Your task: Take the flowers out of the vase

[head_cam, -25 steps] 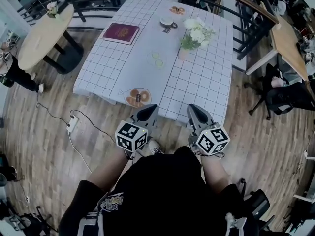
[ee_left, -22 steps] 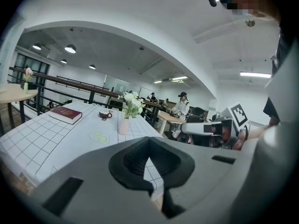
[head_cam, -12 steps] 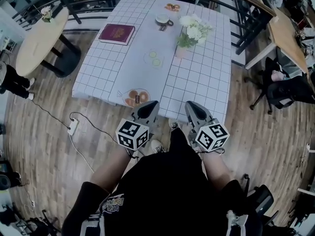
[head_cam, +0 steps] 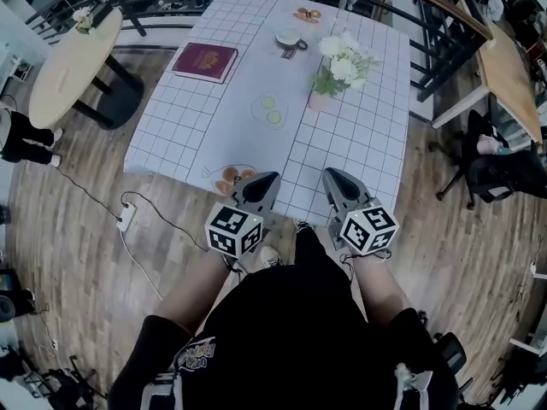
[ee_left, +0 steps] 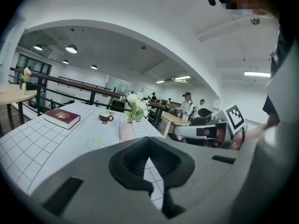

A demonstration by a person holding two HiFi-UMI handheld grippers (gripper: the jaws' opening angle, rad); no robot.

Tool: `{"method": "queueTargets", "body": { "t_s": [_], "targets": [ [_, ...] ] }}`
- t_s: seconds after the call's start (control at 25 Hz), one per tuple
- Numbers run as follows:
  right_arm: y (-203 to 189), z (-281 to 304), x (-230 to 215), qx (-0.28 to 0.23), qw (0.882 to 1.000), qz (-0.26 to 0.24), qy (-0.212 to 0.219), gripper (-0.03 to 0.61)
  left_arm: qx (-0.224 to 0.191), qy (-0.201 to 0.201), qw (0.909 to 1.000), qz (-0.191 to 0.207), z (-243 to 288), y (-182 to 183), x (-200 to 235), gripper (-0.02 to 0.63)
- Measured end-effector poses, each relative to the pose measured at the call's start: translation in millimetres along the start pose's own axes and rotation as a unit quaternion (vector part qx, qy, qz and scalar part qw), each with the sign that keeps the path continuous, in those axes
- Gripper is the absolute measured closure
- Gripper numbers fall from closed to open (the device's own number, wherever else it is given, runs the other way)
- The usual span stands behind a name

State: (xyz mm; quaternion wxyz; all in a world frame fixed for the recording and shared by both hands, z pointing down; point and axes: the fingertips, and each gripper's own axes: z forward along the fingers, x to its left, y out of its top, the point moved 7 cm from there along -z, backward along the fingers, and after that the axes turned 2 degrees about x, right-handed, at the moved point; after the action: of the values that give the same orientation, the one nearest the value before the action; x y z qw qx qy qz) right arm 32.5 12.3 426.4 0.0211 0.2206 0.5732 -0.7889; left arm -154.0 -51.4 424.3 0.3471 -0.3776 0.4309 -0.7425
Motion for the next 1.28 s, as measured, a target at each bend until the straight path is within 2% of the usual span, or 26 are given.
{"method": "queueTargets", "body": {
  "t_s": [0.6,1.16,1.2,1.28],
  "targets": [
    [5.0,48.9,-74.7,0.022,0.999,0.018,-0.016,0.557,0.022,0.01,0.9997,-0.008,84.3,16.9,33.9,0.606],
    [-1.7,90.2,-141.7,0.041,0.998,0.032,-0.033,0.557,0.02,0.038,0.9983,0.039,184.5,39.7,70.9,0.602],
    [-2.5,92.5,-145.2,0.044,0.998,0.034,-0.034,0.557,0.021,0.037,0.9982,0.041,191.6,40.2,72.9,0.583],
    [-4.7,96.4,-151.5,0.048,0.998,0.037,-0.036,0.557,0.026,0.037,0.9979,0.047,205.6,40.2,76.4,0.489]
  ]
}}
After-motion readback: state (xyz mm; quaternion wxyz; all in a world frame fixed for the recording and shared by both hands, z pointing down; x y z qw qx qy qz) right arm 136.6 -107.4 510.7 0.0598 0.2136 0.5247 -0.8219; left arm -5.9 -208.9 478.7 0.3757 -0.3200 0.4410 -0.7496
